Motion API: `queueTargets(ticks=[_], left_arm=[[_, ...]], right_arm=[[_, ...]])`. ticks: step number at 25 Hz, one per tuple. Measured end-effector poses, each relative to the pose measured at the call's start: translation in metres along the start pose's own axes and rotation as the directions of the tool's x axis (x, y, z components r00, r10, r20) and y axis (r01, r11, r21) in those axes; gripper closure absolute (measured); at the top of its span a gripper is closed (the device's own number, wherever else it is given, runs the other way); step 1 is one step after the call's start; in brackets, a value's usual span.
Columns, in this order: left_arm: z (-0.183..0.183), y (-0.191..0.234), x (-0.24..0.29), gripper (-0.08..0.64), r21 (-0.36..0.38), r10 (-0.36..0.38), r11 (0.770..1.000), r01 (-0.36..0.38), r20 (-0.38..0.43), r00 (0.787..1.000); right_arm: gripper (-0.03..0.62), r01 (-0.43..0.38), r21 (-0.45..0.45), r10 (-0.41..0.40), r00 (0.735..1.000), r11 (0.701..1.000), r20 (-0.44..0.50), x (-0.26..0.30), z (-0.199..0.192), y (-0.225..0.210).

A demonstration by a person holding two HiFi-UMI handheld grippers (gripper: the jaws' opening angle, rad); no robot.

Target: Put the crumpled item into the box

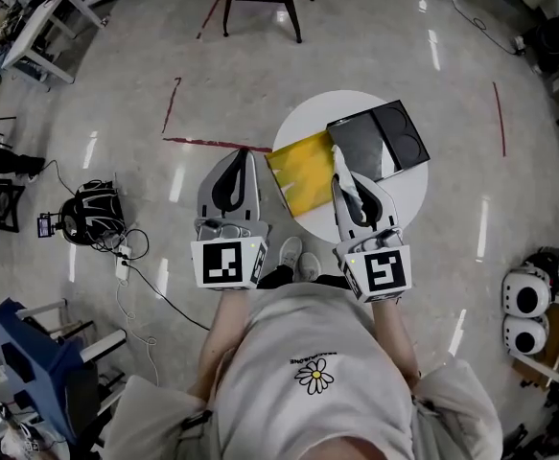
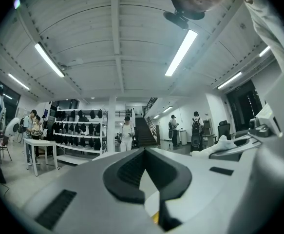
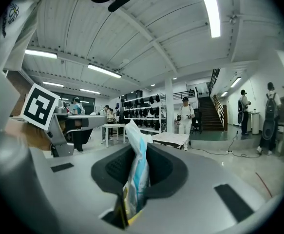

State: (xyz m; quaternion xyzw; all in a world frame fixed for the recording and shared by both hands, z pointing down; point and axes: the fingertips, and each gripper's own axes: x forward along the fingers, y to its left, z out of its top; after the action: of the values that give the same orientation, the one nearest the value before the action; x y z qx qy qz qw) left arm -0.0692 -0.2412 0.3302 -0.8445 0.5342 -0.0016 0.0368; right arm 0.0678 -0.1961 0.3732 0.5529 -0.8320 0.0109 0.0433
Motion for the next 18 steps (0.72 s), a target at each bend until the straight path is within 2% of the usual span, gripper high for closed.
queueTargets(ticks=[5,7,9,12,15,18], left_arm=[[-0.009,0.001,0.004,0.558,-0.015,-0.012,1.0,0.012,-0.015,1.0],[-0.014,0.004,0.005,0.558,-0.025,-0.013,1.0,0.012,-0.023,1.0],[-0.019,0.008,0.006,0.558,-0.033,-0.012,0.999,0.011,-0.031,0.999],[-0.029,0.016,0.007,0.558,-0.038,-0.005,0.999,0.003,-0.045,0.999],[-0.037,0.025,0.006,0.558,-0.043,0.003,0.999,-0.006,-0.059,0.998],[-0.045,0.032,0.006,0.558,-0.06,0.02,0.998,-0.024,-0.078,0.997]], right_arm=[[0.54,-0.046,-0.165,0.019,0.987,0.985,-0.157,0.032,-0.029,0.005],[0.54,-0.09,-0.241,0.033,0.972,0.966,-0.234,0.047,-0.048,0.006],[0.54,-0.147,-0.313,0.036,0.942,0.938,-0.333,0.062,-0.072,0.006],[0.54,-0.251,-0.428,0.028,0.886,0.868,-0.462,0.084,-0.114,0.009],[0.54,-0.382,-0.515,0.032,0.825,0.767,-0.565,0.099,-0.157,0.019],[0.54,-0.508,-0.546,0.037,0.753,0.666,-0.657,0.109,-0.202,0.027]])
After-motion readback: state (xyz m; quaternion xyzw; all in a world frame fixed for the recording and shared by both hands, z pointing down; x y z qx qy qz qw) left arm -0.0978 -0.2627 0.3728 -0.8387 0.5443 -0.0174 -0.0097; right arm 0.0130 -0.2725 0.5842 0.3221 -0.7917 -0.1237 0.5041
